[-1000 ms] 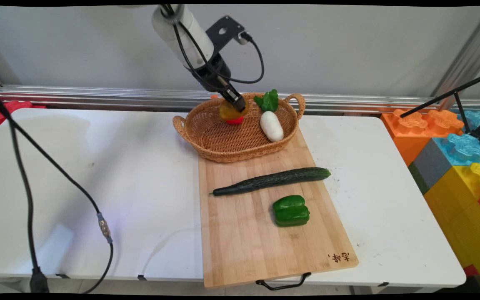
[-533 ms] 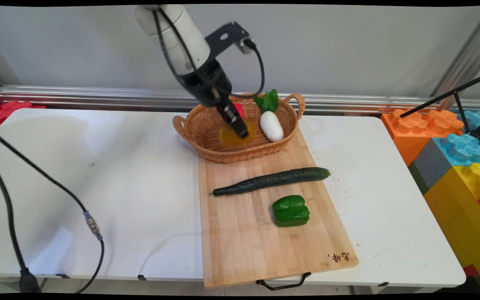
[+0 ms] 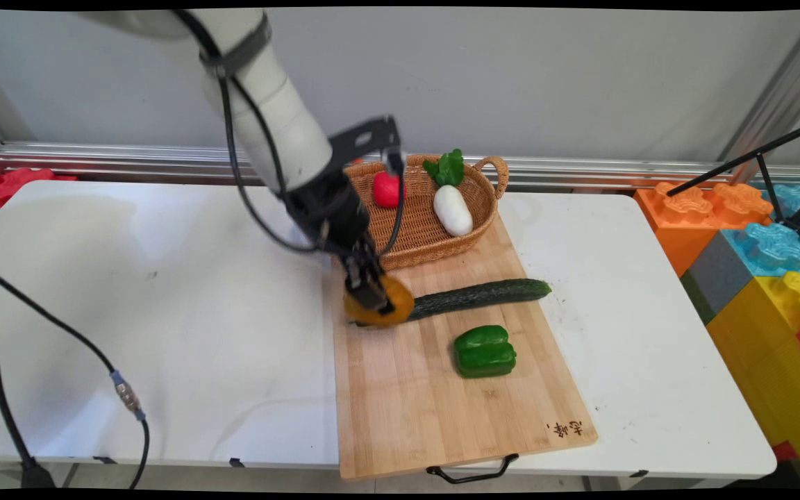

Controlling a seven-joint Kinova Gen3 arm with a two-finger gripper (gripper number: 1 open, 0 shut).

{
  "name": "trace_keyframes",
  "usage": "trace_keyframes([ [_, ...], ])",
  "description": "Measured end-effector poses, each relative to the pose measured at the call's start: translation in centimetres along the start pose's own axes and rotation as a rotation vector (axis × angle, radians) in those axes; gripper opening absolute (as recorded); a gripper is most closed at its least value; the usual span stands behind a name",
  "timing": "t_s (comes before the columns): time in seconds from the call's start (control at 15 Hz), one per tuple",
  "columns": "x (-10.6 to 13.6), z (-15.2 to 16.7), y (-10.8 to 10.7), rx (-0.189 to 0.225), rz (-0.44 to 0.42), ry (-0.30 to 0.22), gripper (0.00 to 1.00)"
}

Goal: Place the picked object on the cutting board

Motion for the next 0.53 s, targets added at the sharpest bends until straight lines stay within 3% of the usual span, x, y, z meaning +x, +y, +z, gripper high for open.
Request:
trace_keyframes([
  [0.2, -1.3, 2.7, 0.8, -0.021, 0.054, -0.018, 0.00],
  [0.53, -2.5, 6.0, 1.3, -0.018, 0.121, -0.031, 0.00],
])
